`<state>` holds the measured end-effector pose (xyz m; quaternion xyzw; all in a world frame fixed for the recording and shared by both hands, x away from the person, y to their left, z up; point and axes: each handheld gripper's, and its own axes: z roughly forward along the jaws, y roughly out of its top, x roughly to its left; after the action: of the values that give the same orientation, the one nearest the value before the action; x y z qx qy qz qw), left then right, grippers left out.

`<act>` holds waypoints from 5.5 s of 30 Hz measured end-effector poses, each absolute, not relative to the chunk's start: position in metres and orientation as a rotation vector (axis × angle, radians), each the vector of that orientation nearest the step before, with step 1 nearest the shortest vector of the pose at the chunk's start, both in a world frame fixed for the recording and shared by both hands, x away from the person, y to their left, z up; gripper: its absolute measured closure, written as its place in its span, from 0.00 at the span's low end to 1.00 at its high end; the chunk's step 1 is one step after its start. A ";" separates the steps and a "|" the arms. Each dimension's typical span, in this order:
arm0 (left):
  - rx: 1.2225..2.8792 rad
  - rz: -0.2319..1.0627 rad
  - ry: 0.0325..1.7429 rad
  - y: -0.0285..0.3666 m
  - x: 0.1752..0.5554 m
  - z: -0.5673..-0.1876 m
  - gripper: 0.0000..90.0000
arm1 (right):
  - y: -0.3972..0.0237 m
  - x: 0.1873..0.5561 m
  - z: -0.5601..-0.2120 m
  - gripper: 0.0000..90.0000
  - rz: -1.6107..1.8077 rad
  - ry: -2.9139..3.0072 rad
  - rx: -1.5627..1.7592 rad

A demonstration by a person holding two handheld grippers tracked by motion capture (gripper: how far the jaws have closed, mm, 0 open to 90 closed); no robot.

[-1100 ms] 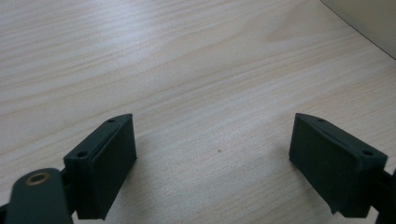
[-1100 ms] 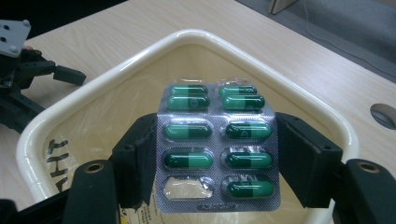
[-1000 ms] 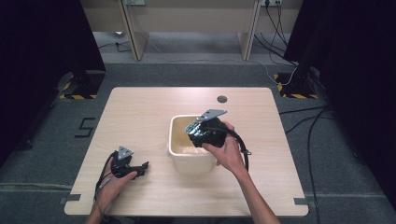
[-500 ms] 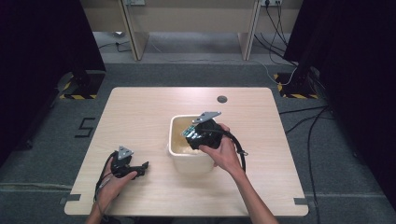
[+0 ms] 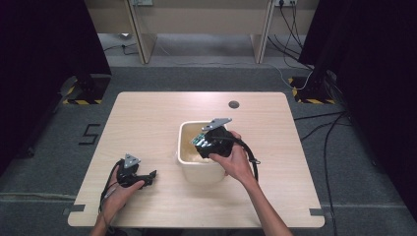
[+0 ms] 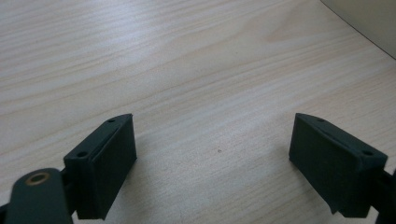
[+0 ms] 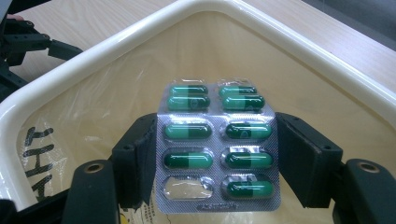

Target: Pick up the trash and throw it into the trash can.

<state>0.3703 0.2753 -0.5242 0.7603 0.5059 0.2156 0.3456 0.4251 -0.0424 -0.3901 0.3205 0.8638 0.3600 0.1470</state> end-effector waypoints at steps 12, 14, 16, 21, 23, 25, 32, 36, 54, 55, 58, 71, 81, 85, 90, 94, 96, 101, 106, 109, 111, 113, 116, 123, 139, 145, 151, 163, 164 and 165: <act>1.973 0.560 1.313 0.275 0.370 -0.524 0.15 | -0.049 0.420 -0.382 0.25 1.133 2.411 0.888; 1.973 0.560 1.313 0.275 0.370 -0.524 0.15 | -0.053 0.418 -0.378 0.25 1.155 2.387 0.897; 1.973 0.560 1.313 0.275 0.370 -0.524 0.15 | -0.058 0.418 -0.375 0.25 1.170 2.371 0.897; 1.974 0.560 1.313 0.275 0.370 -0.524 0.15 | -0.070 0.414 -0.367 0.26 1.192 2.340 0.926; 1.974 0.559 1.313 0.275 0.370 -0.524 0.15 | -0.076 0.413 -0.366 0.26 1.192 2.328 0.931; 1.977 0.559 1.312 0.276 0.370 -0.524 0.15 | -0.078 0.412 -0.365 0.26 1.195 2.323 0.936; 1.977 0.559 1.312 0.276 0.370 -0.524 0.15 | -0.098 0.404 -0.358 0.26 1.208 2.276 0.961; 1.974 0.559 1.313 0.275 0.370 -0.524 0.15 | -0.108 0.399 -0.357 0.26 1.211 2.255 0.971; 1.974 0.559 1.313 0.275 0.370 -0.524 0.15 | -0.149 0.381 -0.367 0.24 1.202 2.178 1.058; 1.975 0.559 1.313 0.275 0.370 -0.524 0.15 | -0.151 0.381 -0.368 0.23 1.200 2.175 1.057; 1.975 0.560 1.313 0.275 0.370 -0.524 0.15 | -0.154 0.379 -0.369 0.23 1.201 2.161 1.069; 1.975 0.560 1.314 0.275 0.370 -0.524 0.15 | -0.165 0.372 -0.376 0.22 1.189 2.149 1.091; 1.977 0.560 1.312 0.276 0.370 -0.524 0.15 | -0.175 0.368 -0.391 0.21 1.166 2.147 1.108; 1.977 0.560 1.312 0.275 0.370 -0.524 0.15 | -0.177 0.366 -0.397 0.21 1.157 2.147 1.112; 1.980 0.560 1.311 0.276 0.370 -0.524 0.15 | -0.178 0.364 -0.402 0.21 1.153 2.152 1.123; 1.980 0.560 1.311 0.276 0.370 -0.524 0.15 | -0.180 0.363 -0.407 0.21 1.152 2.149 1.124; 1.981 0.560 1.311 0.276 0.370 -0.524 0.15 | -0.181 0.361 -0.409 0.21 1.146 2.150 1.124; 1.978 0.560 1.312 0.276 0.370 -0.524 0.15 | -0.183 0.358 -0.416 0.21 1.140 2.156 1.131; 1.981 0.560 1.311 0.276 0.370 -0.524 0.15 | -0.181 0.355 -0.428 0.21 1.133 2.168 1.147; 1.978 0.560 1.312 0.276 0.370 -0.524 0.15 | -0.179 0.355 -0.437 0.21 1.128 2.185 1.148; 1.978 0.560 1.312 0.276 0.370 -0.524 0.15 | -0.177 0.354 -0.444 0.21 1.127 2.194 1.158; 1.978 0.560 1.312 0.276 0.370 -0.524 0.15 | -0.175 0.353 -0.450 0.21 1.124 2.209 1.165; 1.978 0.560 1.312 0.276 0.370 -0.524 0.15 | -0.173 0.353 -0.458 0.21 1.099 2.236 1.171; 1.977 0.560 1.312 0.276 0.370 -0.524 0.15 | -0.173 0.352 -0.468 0.21 1.077 2.250 1.184; 1.977 0.560 1.312 0.275 0.370 -0.524 0.15 | -0.180 0.348 -0.481 0.21 1.040 2.272 1.208; 1.977 0.560 1.312 0.276 0.370 -0.524 0.15 | -0.185 0.345 -0.485 0.21 1.029 2.267 1.233; 1.977 0.560 1.312 0.276 0.370 -0.524 0.15 | -0.193 0.340 -0.491 0.21 1.018 2.266 1.248; 1.977 0.560 1.312 0.276 0.370 -0.524 0.15 | -0.201 0.333 -0.504 0.20 0.971 2.257 1.297; 1.977 0.560 1.312 0.275 0.370 -0.524 0.15 | -0.202 0.333 -0.505 0.20 0.966 2.259 1.293; 1.977 0.560 1.312 0.276 0.370 -0.524 0.15 | -0.202 0.333 -0.507 0.20 0.965 2.259 1.302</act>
<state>0.3703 0.2755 -0.5241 0.7614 0.5052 0.2155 0.3445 0.3326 -0.2021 -0.5068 0.4607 0.7992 0.3416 0.1798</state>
